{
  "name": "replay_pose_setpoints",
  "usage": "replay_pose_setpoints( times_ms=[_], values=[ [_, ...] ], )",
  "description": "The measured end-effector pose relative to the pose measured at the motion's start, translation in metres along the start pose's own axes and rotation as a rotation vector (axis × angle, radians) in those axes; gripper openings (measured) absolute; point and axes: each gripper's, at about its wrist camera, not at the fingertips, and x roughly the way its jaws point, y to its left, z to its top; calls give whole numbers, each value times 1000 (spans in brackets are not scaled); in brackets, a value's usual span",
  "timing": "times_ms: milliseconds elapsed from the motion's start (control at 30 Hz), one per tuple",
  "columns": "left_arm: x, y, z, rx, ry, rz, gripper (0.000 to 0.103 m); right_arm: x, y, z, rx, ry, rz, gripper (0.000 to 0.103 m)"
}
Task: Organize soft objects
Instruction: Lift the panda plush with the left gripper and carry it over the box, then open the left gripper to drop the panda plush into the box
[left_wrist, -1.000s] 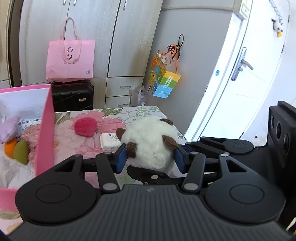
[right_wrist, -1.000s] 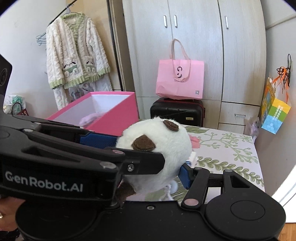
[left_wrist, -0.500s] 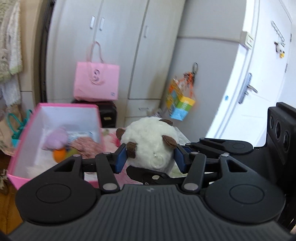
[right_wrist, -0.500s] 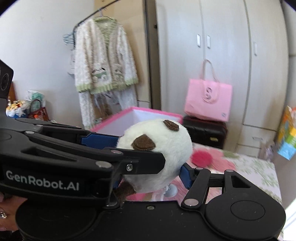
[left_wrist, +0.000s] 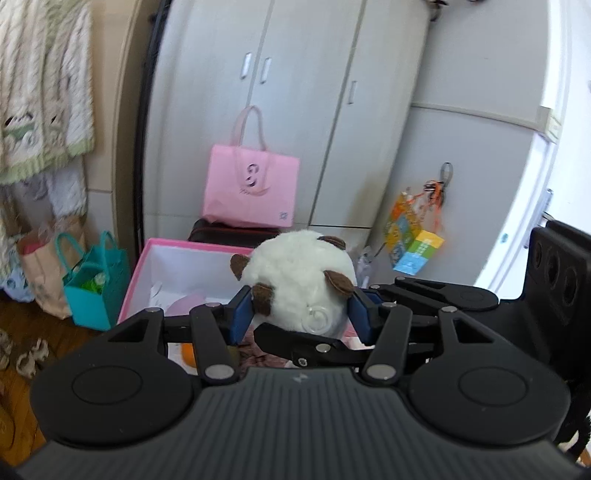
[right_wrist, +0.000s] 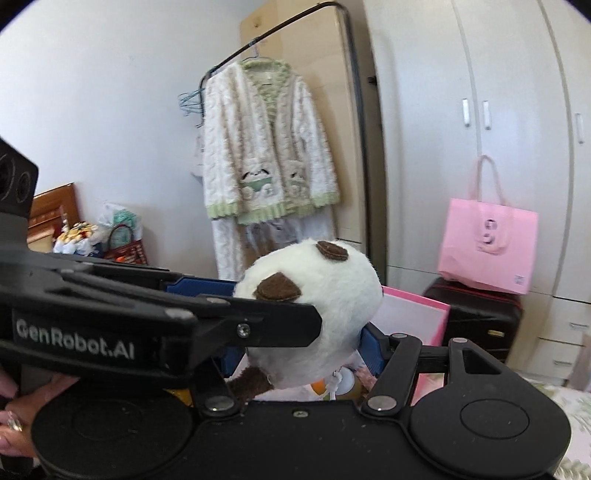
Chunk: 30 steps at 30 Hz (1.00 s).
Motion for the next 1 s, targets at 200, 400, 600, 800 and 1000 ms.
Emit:
replay_pose_setpoints(
  times_ms=[200,400,600,800,1000],
  values=[
    [24,23,-9,-47,36,60,53,38,-9,-8,-54,47,61,68],
    [46,44,-20,-103,97,92,53,70,-24,-16,-10,135,137,68],
    [60,58,-26,-156,130,119,54,98,-40,-20,63,213,211,68],
    [55,58,-29,-134,121,185,58,92,-52,-30,109,242,208,72],
    [32,56,-21,-138,81,151,63,46,-62,-33,148,179,167,74]
  ],
)
